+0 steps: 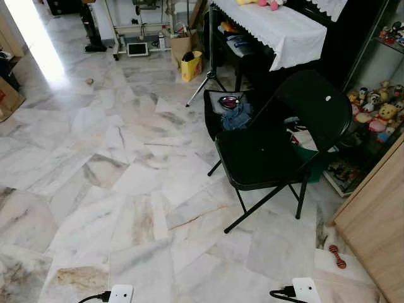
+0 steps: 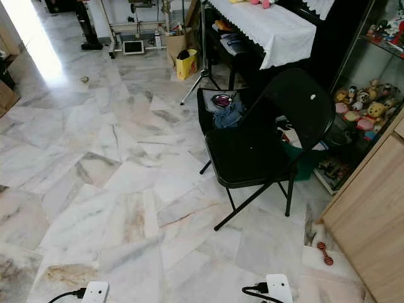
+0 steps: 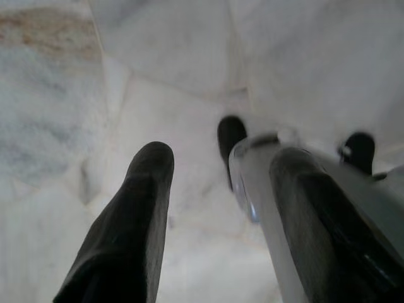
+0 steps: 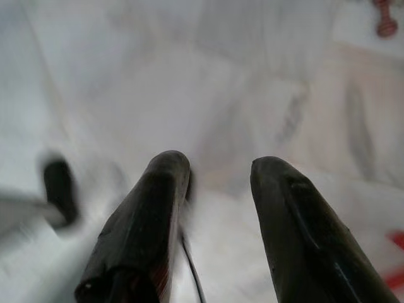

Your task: Hang keys on a hook

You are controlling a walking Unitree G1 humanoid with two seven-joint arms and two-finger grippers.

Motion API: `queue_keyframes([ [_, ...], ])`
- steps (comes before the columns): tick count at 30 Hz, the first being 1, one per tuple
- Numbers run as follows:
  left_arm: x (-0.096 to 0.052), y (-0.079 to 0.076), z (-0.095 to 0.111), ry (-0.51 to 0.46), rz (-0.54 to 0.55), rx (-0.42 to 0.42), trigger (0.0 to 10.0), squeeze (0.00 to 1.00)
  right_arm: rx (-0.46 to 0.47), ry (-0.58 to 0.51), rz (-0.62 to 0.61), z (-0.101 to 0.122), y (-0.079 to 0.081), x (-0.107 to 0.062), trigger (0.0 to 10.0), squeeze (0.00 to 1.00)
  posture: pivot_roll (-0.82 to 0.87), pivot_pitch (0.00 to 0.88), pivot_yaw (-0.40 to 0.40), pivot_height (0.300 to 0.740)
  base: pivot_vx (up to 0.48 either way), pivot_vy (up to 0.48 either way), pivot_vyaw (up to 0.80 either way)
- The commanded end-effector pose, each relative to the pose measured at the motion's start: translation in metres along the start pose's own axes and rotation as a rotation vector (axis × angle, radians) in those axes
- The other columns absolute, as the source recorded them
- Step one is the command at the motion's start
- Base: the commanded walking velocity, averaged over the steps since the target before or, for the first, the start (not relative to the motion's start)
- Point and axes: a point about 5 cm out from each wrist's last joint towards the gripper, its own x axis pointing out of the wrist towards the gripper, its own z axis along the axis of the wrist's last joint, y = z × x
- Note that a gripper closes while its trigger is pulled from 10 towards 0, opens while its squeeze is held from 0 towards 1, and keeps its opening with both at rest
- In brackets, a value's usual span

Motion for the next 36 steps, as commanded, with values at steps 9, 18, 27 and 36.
queue_keyframes([
  [9,0.0008,0.0071,0.0156,-0.036,0.006,-0.023,10.0,0.00,0.075,-0.092,0.025,0.0214,0.0046,0.0017,10.0,0.00,0.09,0.031,-0.027,0.740,0.000,0.000,0.00],
  [18,0.0010,0.0055,0.0153,-0.037,0.000,-0.024,10.0,0.00,0.100,-0.106,0.024,0.0201,0.0002,0.0007,10.0,0.00,0.10,0.031,-0.029,0.740,0.000,0.000,0.00],
  [27,0.0012,0.0042,0.0161,-0.042,-0.002,-0.012,10.0,0.00,0.098,-0.093,0.017,0.0174,-0.0030,0.0002,10.0,0.00,0.10,0.030,-0.031,0.740,0.000,0.000,-0.08],
  [36,0.0014,0.0016,0.0166,-0.048,-0.009,-0.013,10.0,0.00,0.086,-0.092,0.028,0.0200,-0.0001,0.0008,10.0,0.00,0.10,0.034,-0.031,0.740,0.000,0.000,-0.75],
])
